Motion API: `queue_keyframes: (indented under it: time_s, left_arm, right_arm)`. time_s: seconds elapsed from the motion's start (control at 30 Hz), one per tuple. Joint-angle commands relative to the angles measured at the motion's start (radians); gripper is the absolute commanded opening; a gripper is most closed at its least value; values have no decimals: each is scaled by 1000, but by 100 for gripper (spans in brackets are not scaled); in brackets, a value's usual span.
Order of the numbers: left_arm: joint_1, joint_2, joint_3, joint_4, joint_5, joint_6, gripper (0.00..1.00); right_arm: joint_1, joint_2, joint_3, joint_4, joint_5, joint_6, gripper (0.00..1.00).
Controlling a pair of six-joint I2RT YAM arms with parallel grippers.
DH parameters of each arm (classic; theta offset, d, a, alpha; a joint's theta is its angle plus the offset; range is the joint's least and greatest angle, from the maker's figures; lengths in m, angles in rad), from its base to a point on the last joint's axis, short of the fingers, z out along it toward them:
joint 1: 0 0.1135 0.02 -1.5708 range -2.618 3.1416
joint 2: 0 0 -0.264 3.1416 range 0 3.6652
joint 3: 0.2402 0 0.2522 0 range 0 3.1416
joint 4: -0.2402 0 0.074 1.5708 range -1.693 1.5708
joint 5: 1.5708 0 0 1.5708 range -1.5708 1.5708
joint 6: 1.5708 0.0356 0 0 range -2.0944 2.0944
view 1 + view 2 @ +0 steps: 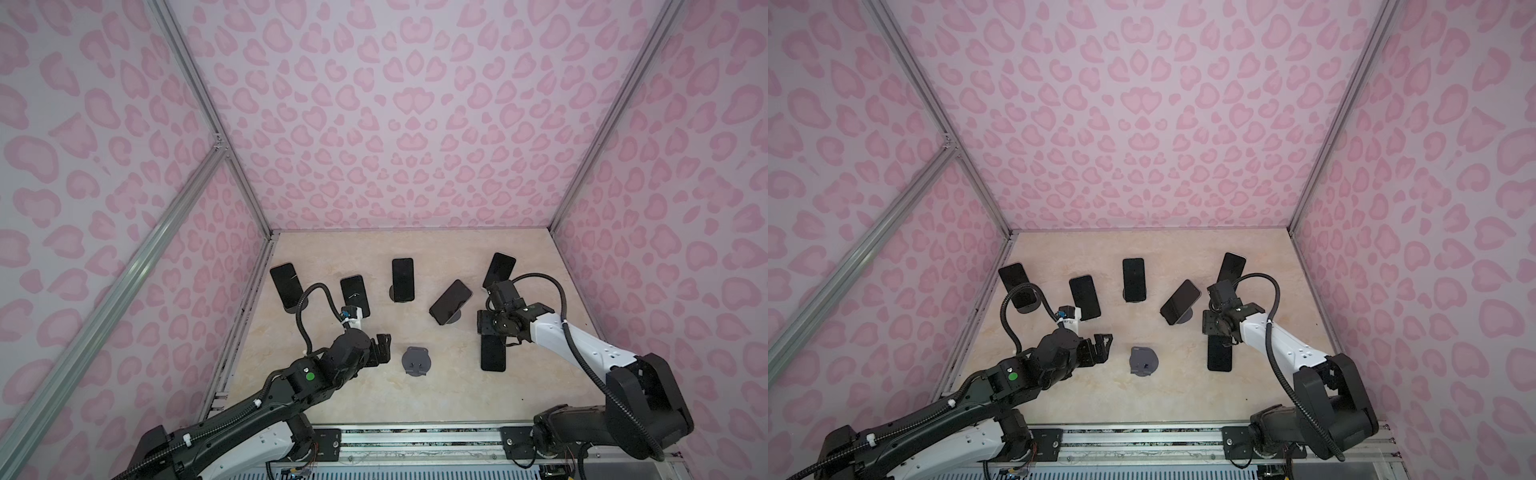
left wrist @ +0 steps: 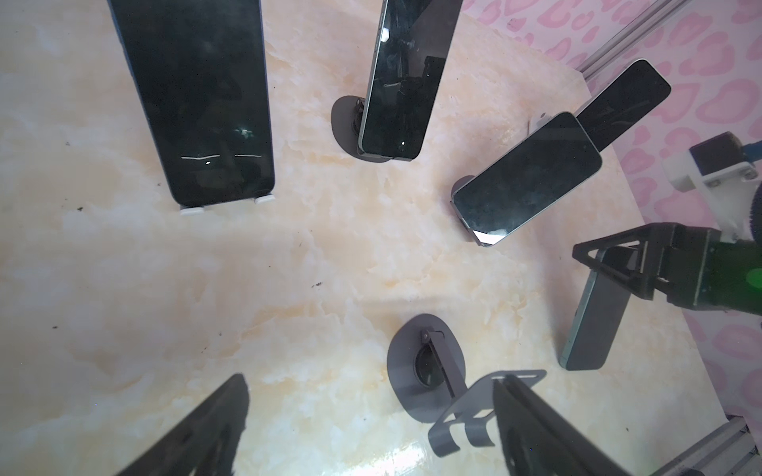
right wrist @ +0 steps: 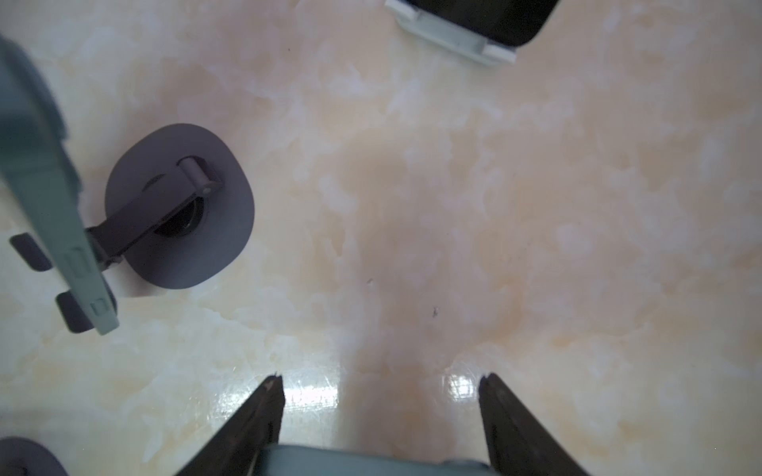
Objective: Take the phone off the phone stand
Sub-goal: 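Lower the teal phone flat onto the table and open the right gripper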
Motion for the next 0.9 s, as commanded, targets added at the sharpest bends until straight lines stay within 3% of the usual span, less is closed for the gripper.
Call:
queue_keyframes:
  time_s: [0.0, 0.43, 0.87]
  left_arm:
    - [6, 14, 15, 39, 14, 10, 96]
    - [31, 36, 43, 27, 24, 38, 96]
    - [34, 14, 86, -24, 33, 41, 96]
  right_arm:
    - [-1, 40, 6, 27, -25, -22, 58]
    - [-3, 199, 41, 56, -71, -42, 67]
    - [-1, 238, 53, 56, -94, -43, 79]
